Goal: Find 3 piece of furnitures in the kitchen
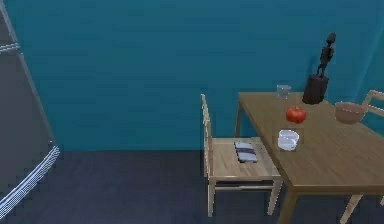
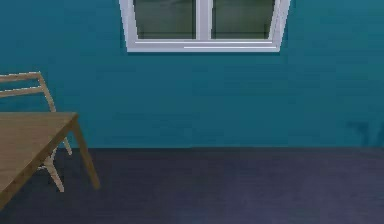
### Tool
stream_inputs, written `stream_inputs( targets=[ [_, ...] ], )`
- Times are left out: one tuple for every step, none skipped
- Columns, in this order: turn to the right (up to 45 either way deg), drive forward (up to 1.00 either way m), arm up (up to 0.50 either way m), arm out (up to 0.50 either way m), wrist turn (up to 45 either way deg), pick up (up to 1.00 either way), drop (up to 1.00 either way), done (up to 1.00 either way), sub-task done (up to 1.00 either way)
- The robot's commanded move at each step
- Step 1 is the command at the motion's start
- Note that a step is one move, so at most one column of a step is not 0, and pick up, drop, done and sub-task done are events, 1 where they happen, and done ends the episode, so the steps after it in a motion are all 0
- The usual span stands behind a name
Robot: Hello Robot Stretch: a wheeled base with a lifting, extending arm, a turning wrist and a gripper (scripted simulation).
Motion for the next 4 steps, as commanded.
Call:
stream_inputs(
  targets=[
    [0.0, 0.3, 0.0, 0.0, 0.0, 0.0, 0.0, 0.0, 0.0],
    [18.0, 0.0, 0.0, 0.0, 0.0, 0.0, 0.0, 0.0, 0.0],
    [0.0, 0.0, 0.0, 0.0, 0.0, 0.0, 0.0, 0.0, 1.0],
    [45.0, 0.0, 0.0, 0.0, 0.0, 0.0, 0.0, 0.0, 0.0]
  ],
)
